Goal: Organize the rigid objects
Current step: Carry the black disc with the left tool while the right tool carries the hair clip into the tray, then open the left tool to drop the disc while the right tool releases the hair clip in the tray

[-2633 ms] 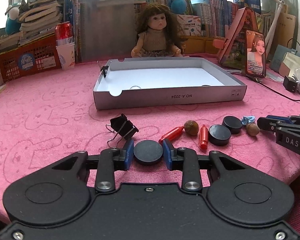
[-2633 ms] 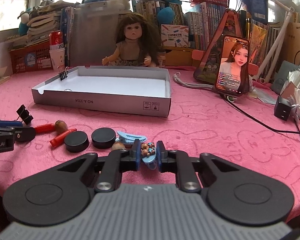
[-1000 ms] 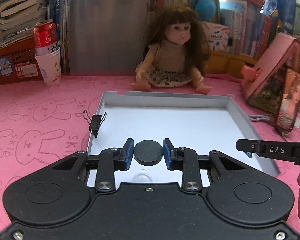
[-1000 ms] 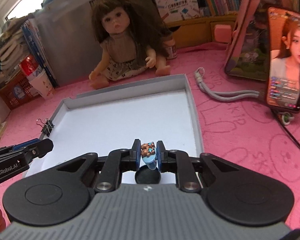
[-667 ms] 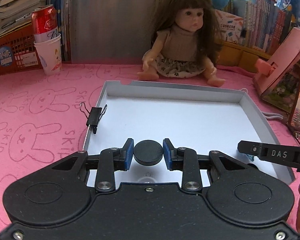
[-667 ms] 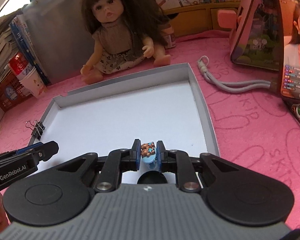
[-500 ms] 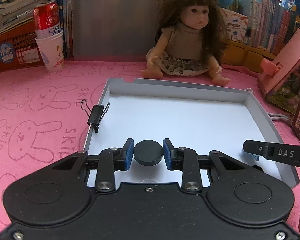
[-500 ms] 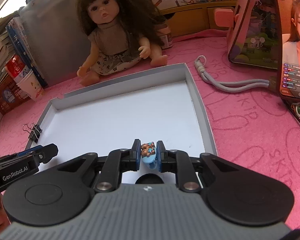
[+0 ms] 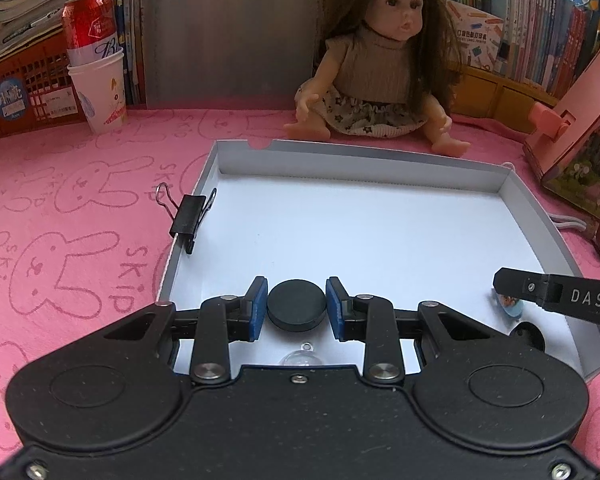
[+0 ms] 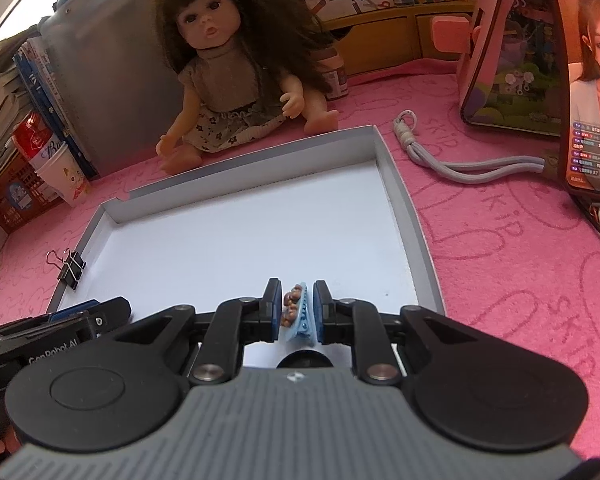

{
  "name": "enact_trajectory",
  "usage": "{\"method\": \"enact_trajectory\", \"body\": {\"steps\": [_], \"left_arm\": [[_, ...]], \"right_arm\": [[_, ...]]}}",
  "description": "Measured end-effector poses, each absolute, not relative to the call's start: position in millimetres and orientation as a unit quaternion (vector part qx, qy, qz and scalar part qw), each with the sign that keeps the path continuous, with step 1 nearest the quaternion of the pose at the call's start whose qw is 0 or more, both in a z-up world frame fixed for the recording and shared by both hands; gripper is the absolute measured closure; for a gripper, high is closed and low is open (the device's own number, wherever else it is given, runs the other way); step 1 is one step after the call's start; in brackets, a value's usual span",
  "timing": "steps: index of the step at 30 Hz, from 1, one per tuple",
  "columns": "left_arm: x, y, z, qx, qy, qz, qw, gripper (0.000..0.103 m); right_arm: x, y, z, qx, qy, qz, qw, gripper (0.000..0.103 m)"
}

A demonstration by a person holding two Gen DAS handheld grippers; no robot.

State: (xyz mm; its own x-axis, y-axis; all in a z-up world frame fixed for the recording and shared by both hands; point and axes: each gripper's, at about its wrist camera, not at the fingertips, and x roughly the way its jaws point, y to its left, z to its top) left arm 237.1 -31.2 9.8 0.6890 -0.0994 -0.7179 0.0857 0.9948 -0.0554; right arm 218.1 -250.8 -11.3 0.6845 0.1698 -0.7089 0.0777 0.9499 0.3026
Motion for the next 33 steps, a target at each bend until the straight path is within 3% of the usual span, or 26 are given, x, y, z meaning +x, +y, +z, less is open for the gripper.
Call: {"method": "enact_trajectory", "body": {"steps": [4,7,13,33], "left_arm": [[235,-31,11,-0.007,0.391,-0.053,0.919,0.071],[232,-30,13,-0.011,0.389,-0.059,0.919,0.057],[216,-31,24,-0.005,0.372,-0.074,0.925,0.048],[131,-33,50,0.013,0.308,-0.134,0.942,0.041]], "right_arm": [[216,-250,-10,0.153,0.394,0.025,0.906,0.077],[213,-249,-8,0.149,0.388,0.026,0.909,0.063],[201,-244,4,0.129,0.362,0.035,0.923,0.054],[126,-238,36,0.059,0.270,0.058,0.959,0.020]]}}
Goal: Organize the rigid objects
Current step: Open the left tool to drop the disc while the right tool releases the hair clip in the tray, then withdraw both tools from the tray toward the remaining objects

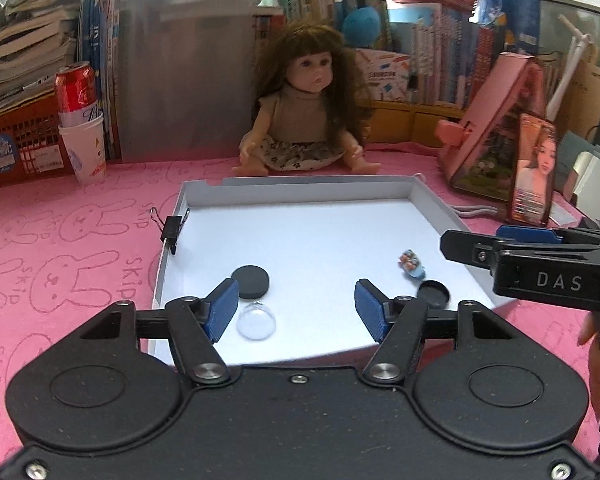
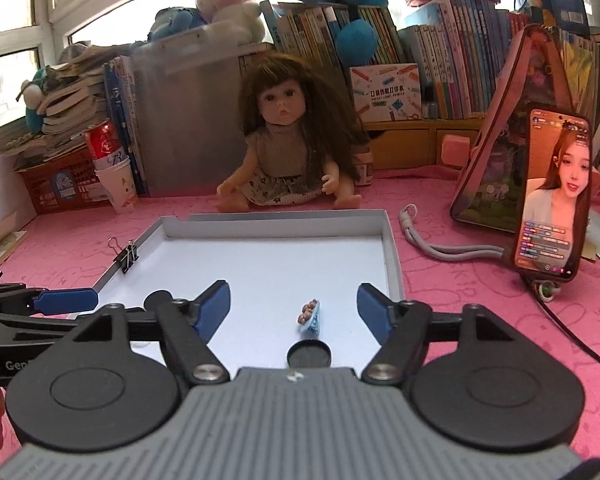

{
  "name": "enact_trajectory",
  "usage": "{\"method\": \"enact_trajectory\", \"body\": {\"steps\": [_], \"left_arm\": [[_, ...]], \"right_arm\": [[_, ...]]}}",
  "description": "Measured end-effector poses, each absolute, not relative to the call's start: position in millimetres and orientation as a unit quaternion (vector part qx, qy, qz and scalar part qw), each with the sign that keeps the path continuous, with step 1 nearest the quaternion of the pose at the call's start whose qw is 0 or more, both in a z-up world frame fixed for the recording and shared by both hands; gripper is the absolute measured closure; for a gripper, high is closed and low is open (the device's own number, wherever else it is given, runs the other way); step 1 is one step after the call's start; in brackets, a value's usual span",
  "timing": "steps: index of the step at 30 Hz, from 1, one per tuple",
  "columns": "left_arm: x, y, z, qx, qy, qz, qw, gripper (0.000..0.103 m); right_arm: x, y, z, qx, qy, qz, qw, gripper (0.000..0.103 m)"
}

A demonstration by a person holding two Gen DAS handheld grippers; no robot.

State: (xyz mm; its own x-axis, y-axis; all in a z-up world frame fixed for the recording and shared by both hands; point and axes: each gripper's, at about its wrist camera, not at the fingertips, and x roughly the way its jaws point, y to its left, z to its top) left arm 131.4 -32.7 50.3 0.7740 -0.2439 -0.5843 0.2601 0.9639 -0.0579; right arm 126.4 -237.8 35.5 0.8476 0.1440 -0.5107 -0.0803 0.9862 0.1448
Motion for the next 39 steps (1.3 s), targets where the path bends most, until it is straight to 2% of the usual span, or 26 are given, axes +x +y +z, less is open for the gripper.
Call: {"method": "enact_trajectory", "body": {"steps": [19,28,34,39], "left_arm": [[66,-28,33,0.010,0.309,-0.182,0.933,0.033],[36,-34,16,0.049,0.287,-0.186,0.938,0.033],[23,-27,5,0.037,0.291,-0.179,0.939,0.033],[17,-21,2,0.033,0.288,-0.179,0.940,0.038]], "right_arm": [[68,-237,17,0.024,0.255,0.054,0.965,0.015],[36,-238,4,0.001,0.258,0.044,0.965,0.015],[21,-234,-7,-0.023,0.264,0.046,0.963,0.015],[13,-233,-18,-0.014,0.277,0.043,0.960,0.015]]}}
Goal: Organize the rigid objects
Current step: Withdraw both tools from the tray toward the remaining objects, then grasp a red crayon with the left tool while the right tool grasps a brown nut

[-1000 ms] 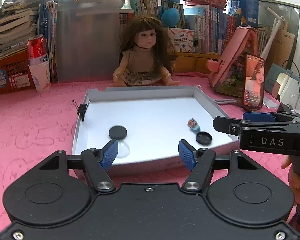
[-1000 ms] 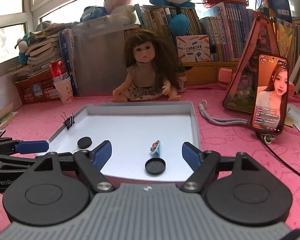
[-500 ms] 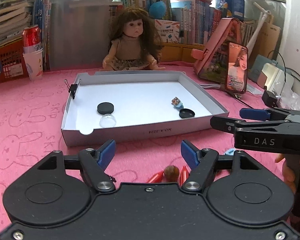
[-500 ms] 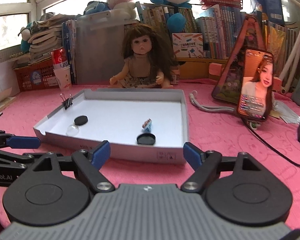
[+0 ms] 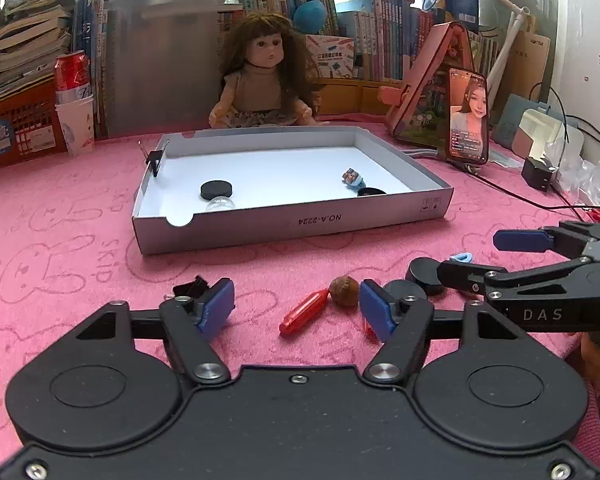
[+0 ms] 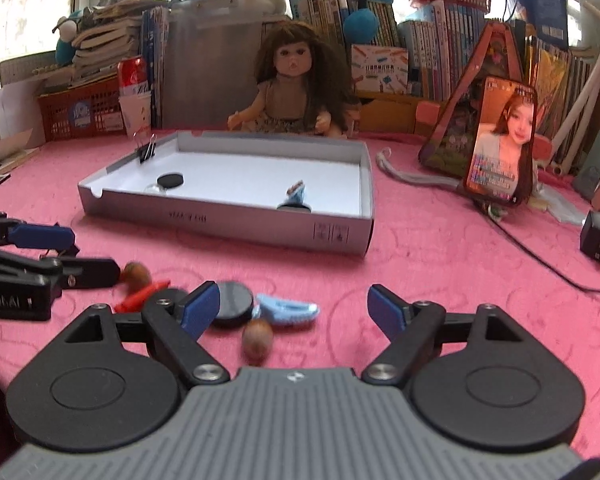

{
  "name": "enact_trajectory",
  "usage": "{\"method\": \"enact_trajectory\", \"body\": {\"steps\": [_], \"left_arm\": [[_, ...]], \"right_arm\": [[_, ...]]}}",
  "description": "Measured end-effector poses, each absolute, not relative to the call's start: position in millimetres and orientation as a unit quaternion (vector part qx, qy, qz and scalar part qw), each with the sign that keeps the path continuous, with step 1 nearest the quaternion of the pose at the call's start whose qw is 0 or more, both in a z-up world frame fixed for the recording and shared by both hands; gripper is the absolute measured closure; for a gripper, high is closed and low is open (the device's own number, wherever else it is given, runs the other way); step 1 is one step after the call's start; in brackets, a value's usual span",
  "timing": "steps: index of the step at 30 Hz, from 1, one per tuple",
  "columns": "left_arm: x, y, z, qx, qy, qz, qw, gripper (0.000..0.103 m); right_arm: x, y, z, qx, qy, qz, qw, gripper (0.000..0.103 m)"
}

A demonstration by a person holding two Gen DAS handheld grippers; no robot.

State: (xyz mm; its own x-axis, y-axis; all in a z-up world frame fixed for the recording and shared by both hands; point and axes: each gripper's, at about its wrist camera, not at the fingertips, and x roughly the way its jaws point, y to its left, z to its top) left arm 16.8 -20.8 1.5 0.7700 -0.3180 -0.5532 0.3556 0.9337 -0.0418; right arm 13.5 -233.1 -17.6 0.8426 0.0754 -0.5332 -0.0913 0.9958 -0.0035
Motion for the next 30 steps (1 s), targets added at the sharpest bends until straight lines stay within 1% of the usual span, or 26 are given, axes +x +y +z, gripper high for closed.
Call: {"method": "enact_trajectory", "body": {"steps": [2,7,11,14,16,17,19,20,21,23,25,26,27,30], "left_arm": [[16,-21,3,0.034,0.292,-0.180,0.939,0.040],[13,-20,3,0.017,0.296,-0.188,0.936,0.061],[16,-22,0,0.017,0.298,-0.185,0.936,0.067],[18,-25,-2,0.022,0.297,-0.181,0.937,0.071],[20,-26,-5,0.025,0.299,-0.181,0.937,0.078],[21,-27,-7,0.025,0.303,-0.180,0.936,0.080],[22,-27,-9,0.024,0.304,-0.179,0.935,0.080],[22,-28,-10,0.025,0.303,-0.179,0.936,0.080],[22,-28,-10,0.027,0.303,-0.179,0.936,0.080],[21,-28,-11,0.029,0.302,-0.177,0.936,0.083],[20,-28,-10,0.029,0.301,-0.172,0.938,0.091],[20,-27,-10,0.027,0.301,-0.168,0.938,0.093],[19,-26,-9,0.025,0.301,-0.166,0.939,0.094],[17,-23,-6,0.020,0.300,-0.164,0.940,0.094]], "right_arm": [[12,-234,-19,-0.010,0.278,0.038,0.960,0.015],[5,-240,-21,0.006,0.279,0.034,0.960,0.015],[1,-237,-24,-0.004,0.285,0.038,0.958,0.016],[-1,-233,-25,-0.009,0.284,0.041,0.958,0.024],[-2,-231,-25,-0.011,0.283,0.040,0.958,0.035],[-3,-230,-25,-0.012,0.281,0.040,0.959,0.037],[-3,-229,-25,-0.010,0.279,0.043,0.959,0.047],[-4,-228,-25,-0.010,0.279,0.044,0.959,0.049],[-4,-227,-25,-0.011,0.278,0.046,0.959,0.053],[-5,-224,-24,-0.013,0.276,0.050,0.960,0.060],[-6,-222,-24,-0.013,0.276,0.052,0.960,0.073],[-5,-221,-24,-0.015,0.276,0.055,0.959,0.076],[-6,-220,-23,-0.016,0.275,0.057,0.960,0.082],[-6,-218,-23,-0.017,0.275,0.064,0.959,0.083]]}}
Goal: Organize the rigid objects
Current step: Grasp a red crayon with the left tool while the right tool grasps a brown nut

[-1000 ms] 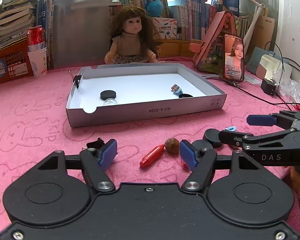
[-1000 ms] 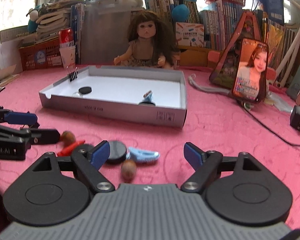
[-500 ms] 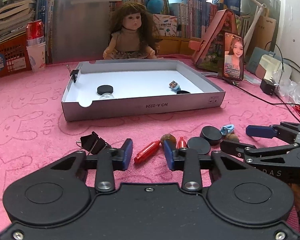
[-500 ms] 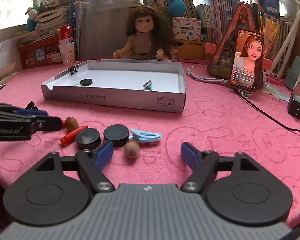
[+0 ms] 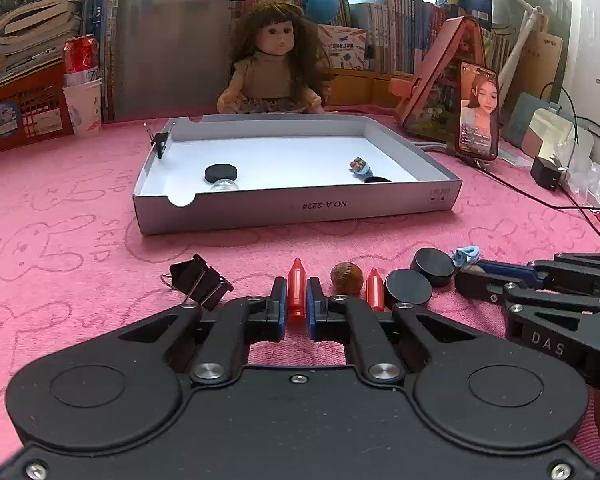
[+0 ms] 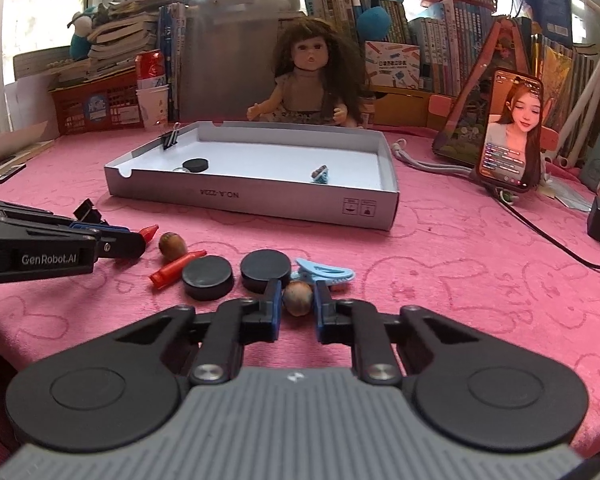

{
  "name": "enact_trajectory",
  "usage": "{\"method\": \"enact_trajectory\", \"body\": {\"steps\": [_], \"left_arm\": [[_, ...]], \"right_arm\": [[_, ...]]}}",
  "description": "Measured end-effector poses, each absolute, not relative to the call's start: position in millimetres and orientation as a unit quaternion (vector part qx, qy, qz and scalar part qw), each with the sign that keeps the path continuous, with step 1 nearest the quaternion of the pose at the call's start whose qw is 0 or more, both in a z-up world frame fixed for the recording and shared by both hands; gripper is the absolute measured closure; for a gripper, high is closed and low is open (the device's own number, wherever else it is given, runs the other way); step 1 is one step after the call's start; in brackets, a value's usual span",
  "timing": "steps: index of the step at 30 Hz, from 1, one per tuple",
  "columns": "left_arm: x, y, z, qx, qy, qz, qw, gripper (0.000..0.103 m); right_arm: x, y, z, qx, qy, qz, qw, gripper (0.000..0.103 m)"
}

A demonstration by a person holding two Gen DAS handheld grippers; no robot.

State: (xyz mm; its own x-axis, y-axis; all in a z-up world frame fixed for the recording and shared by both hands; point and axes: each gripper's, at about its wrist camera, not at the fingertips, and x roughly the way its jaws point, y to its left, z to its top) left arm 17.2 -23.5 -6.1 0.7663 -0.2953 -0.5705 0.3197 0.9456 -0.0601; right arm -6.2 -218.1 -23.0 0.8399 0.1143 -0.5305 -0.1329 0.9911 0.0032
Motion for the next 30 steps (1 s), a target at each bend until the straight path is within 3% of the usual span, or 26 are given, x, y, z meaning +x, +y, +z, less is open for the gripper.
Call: {"method": "enact_trajectory", "body": {"steps": [30], "left_arm": [[22,-22,22,-0.007,0.282,-0.155,0.947,0.094]], "right_arm": [[8,-221,-10,0.030,0.258,0.064,0.963,0.083]]}}
